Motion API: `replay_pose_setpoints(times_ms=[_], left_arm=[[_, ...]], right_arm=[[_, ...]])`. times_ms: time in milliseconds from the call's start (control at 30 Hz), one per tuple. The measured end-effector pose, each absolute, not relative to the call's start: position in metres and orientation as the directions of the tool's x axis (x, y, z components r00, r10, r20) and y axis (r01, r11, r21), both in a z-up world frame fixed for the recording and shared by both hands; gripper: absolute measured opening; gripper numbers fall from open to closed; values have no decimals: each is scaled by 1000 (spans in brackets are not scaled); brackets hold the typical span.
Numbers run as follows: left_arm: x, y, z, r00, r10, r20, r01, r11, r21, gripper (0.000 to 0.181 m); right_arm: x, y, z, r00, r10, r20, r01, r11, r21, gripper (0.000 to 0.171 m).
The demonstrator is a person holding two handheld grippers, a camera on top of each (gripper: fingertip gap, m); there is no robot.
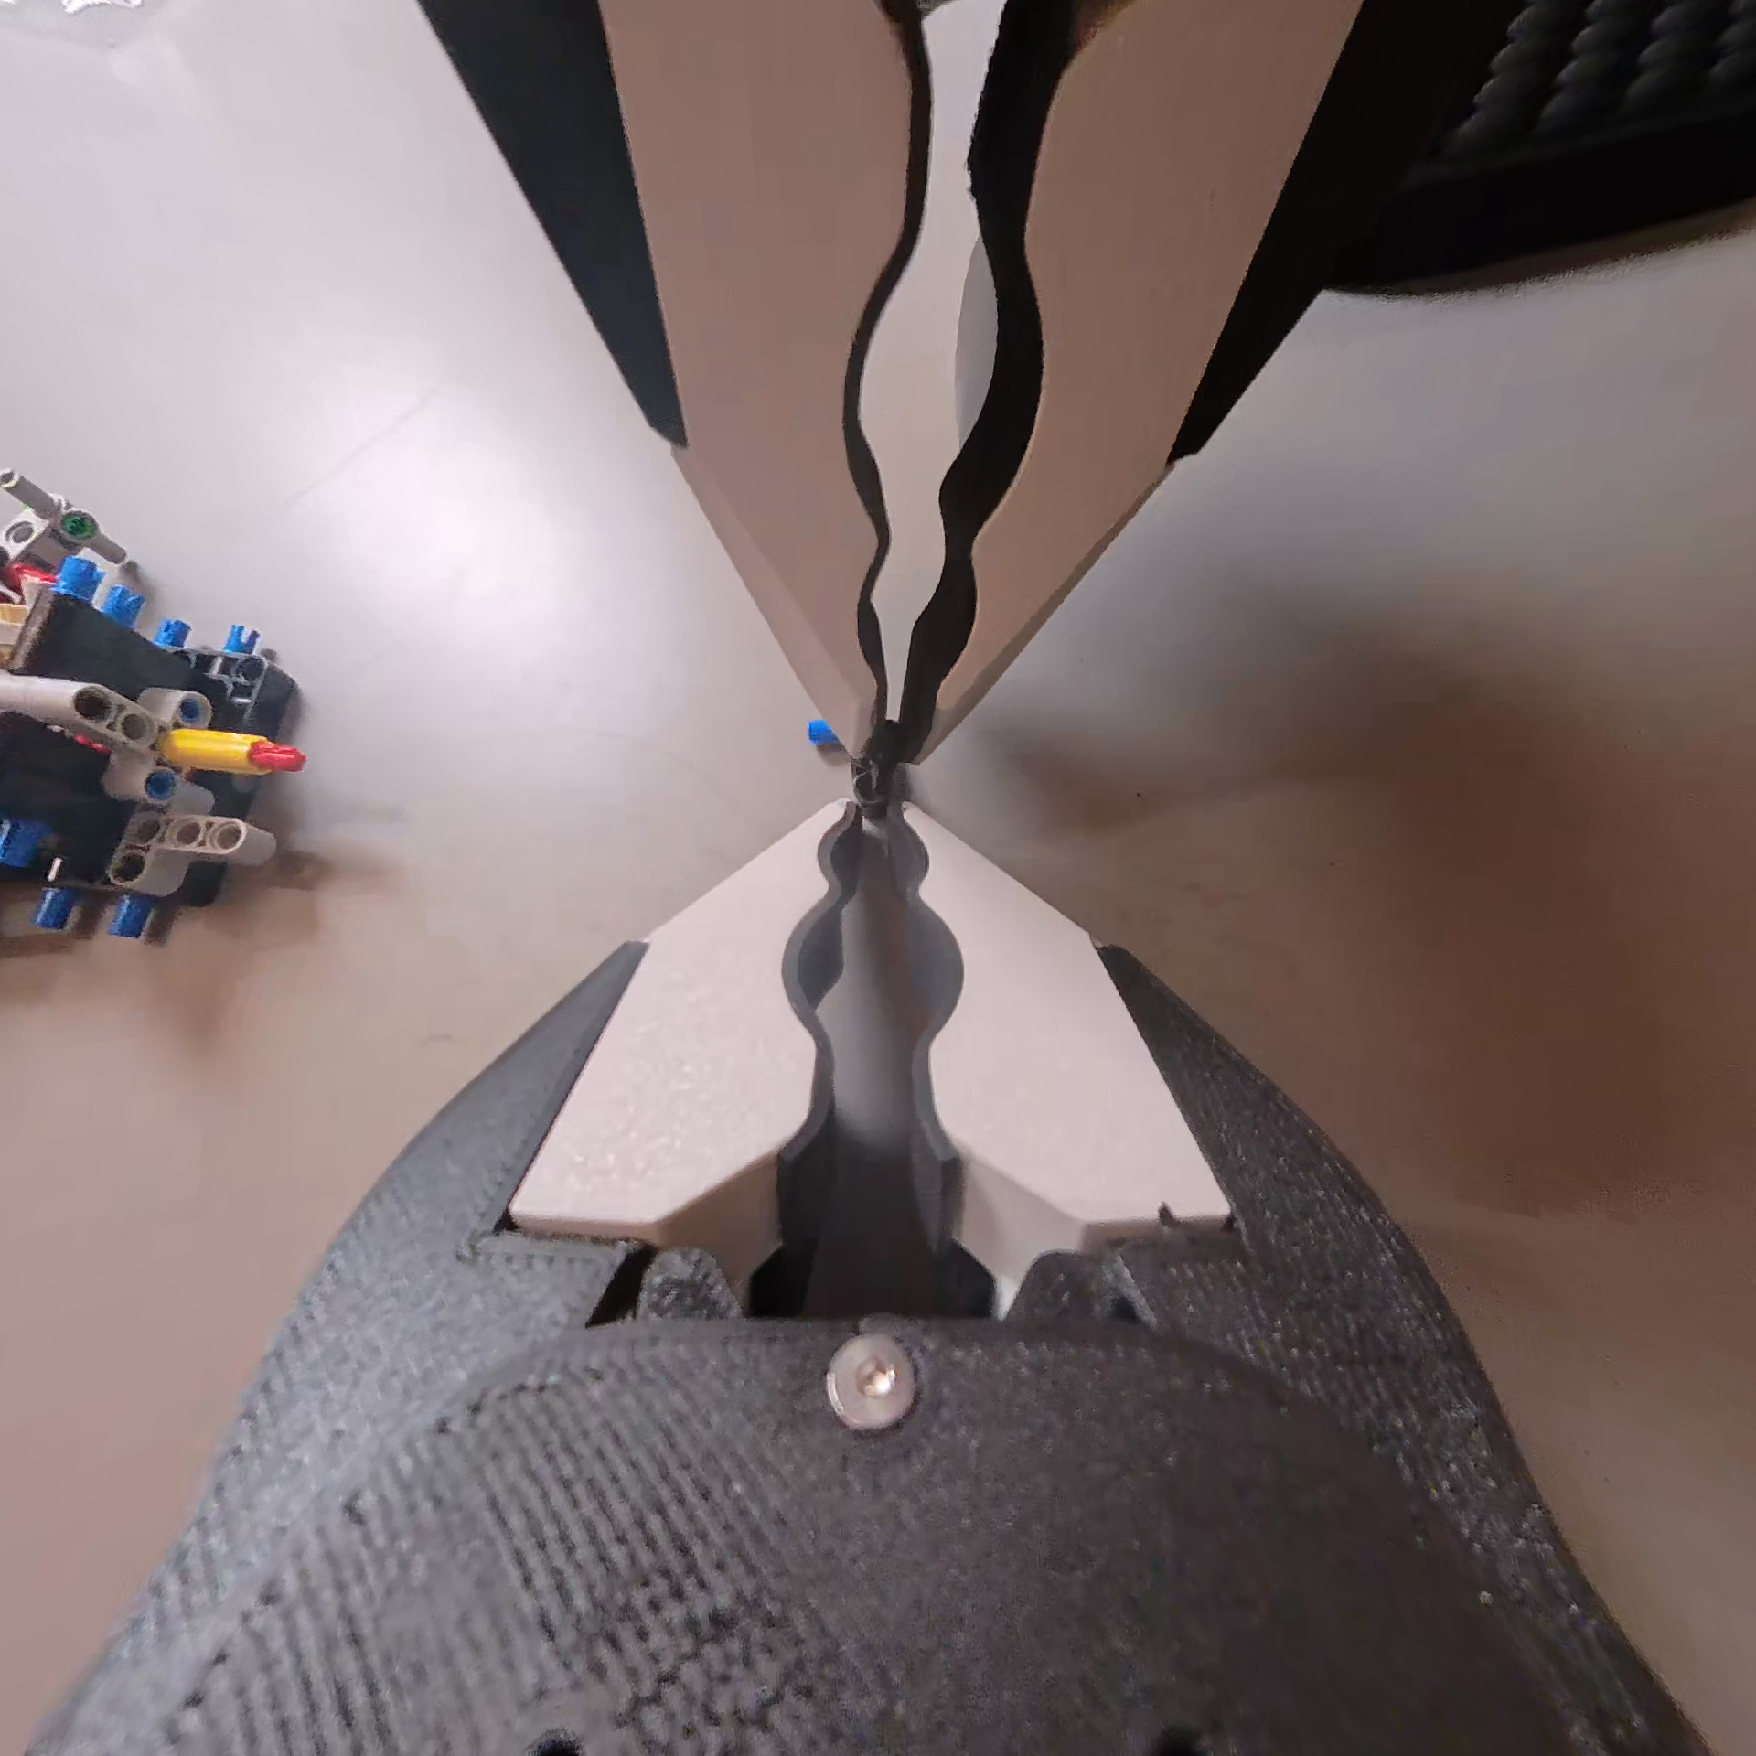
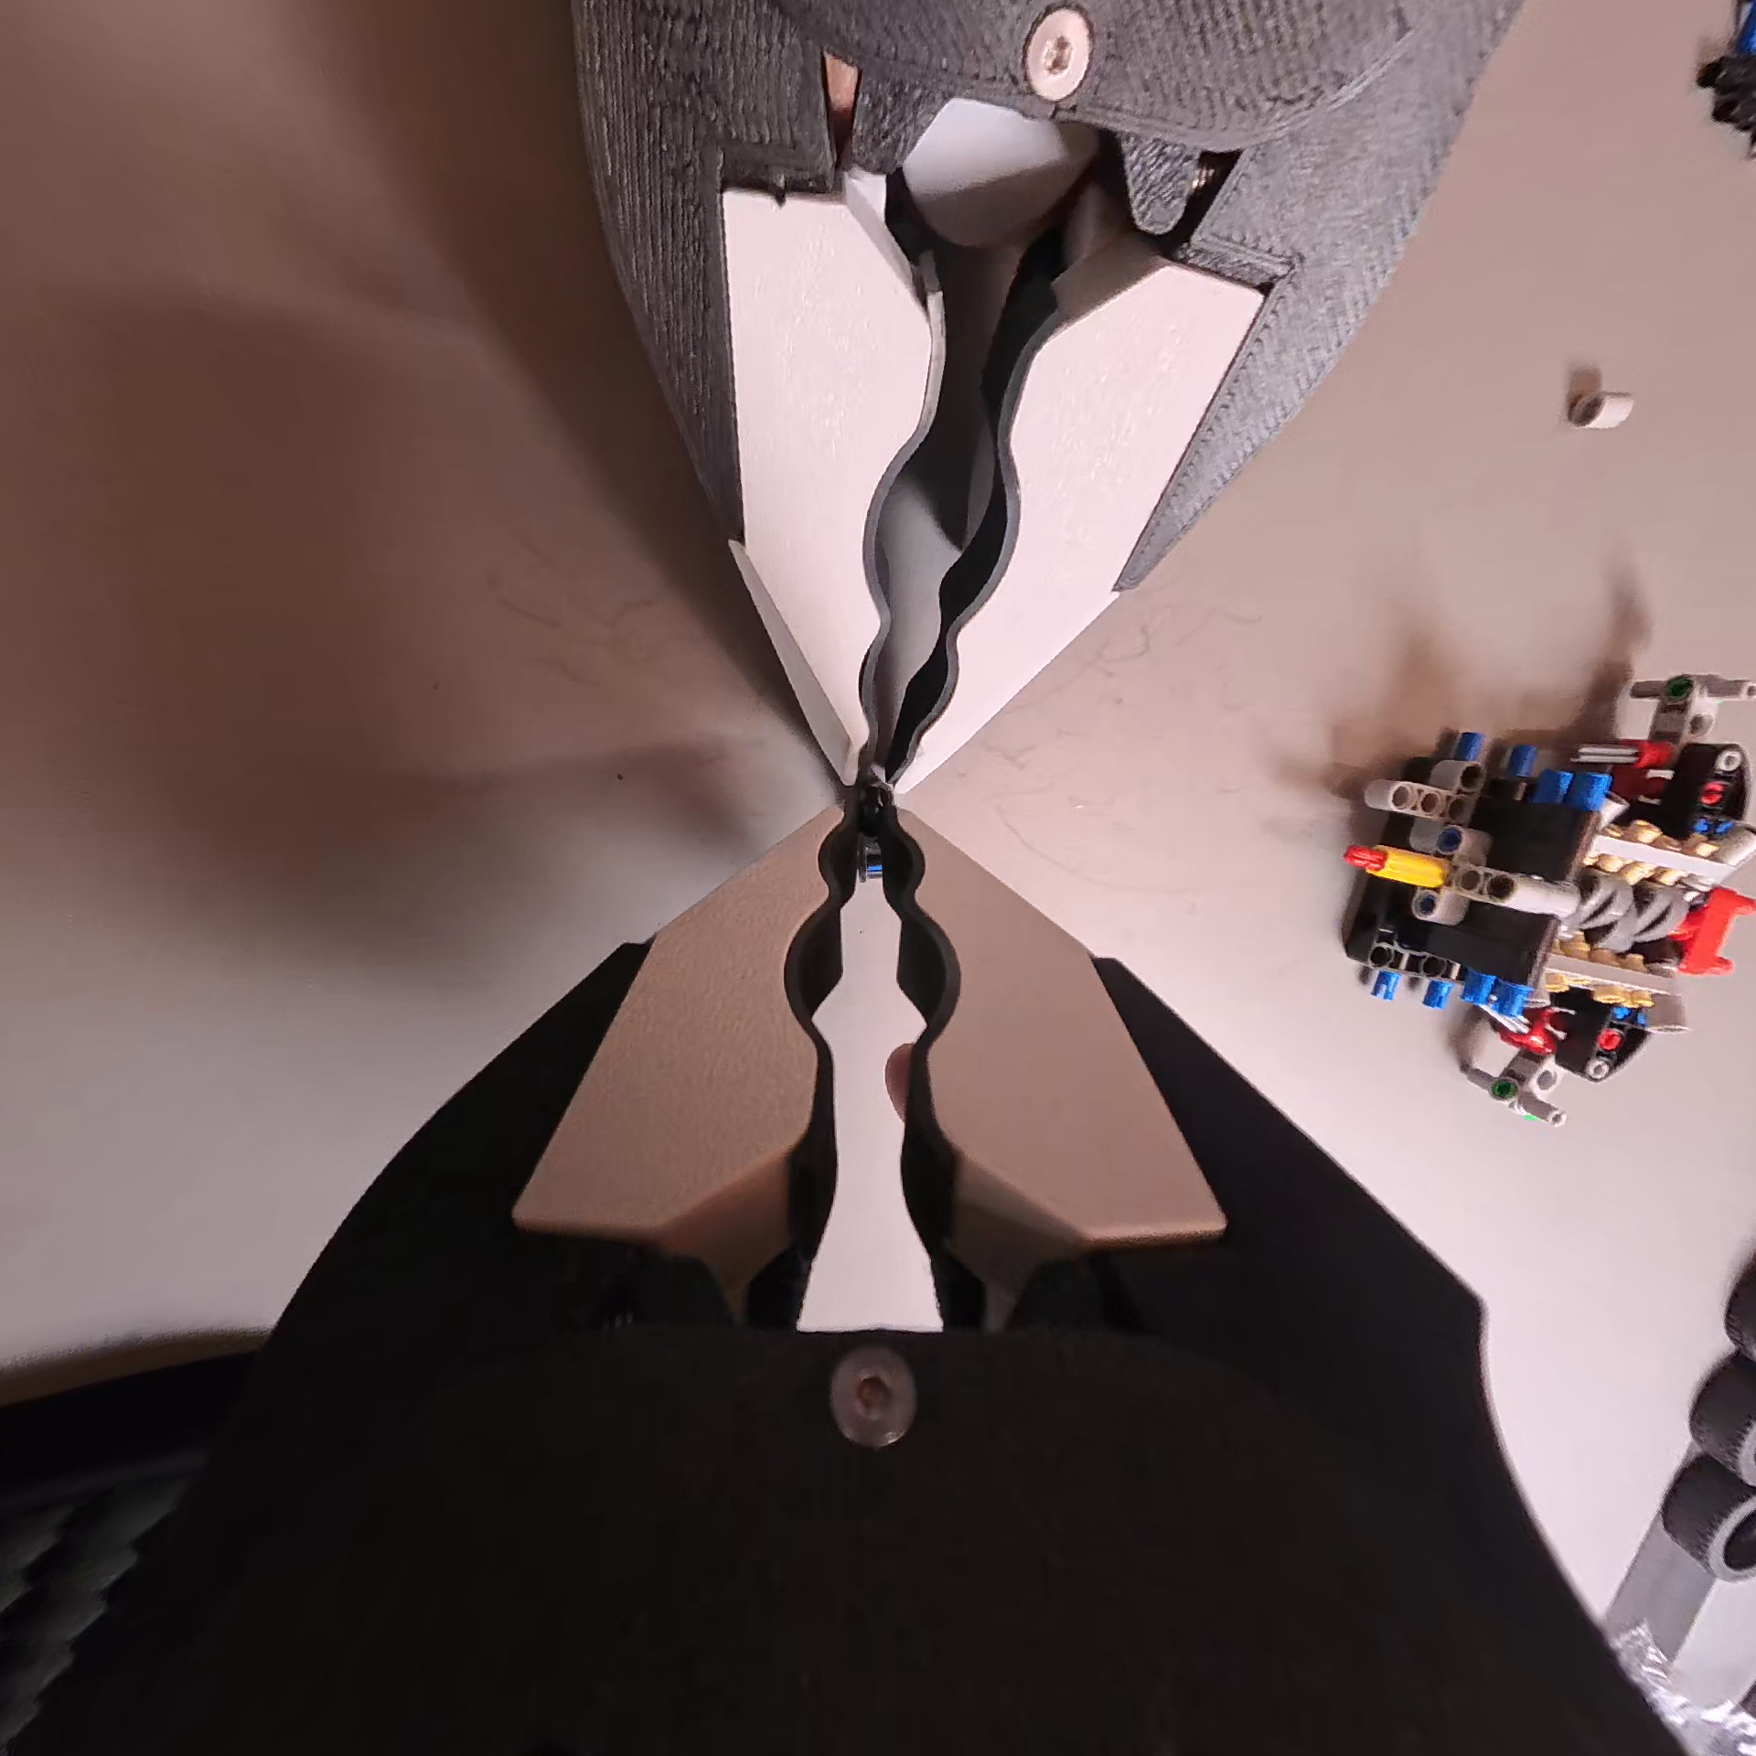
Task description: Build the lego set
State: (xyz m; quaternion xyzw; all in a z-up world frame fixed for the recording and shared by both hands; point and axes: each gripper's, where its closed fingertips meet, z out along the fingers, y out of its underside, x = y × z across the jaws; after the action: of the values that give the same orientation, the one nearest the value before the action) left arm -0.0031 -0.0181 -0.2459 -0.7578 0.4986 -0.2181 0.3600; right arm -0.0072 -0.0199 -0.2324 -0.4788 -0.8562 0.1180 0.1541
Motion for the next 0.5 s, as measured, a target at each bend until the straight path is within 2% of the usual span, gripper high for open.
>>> replay_pose_setpoints(times_ms=[300, 500], left_arm=[[-13, -16, -246, 407, -914, -1, -592, -263, -762, 10], [-42, 5, -235, 486, -874, 8, -538, -306, -785, 10]], right_arm=[[-7, -17, -233, -495, 860, 123, 817, 509, -272, 2], [-9, -18, -234, -514, 850, 116, 822, 526, -219, 2]])
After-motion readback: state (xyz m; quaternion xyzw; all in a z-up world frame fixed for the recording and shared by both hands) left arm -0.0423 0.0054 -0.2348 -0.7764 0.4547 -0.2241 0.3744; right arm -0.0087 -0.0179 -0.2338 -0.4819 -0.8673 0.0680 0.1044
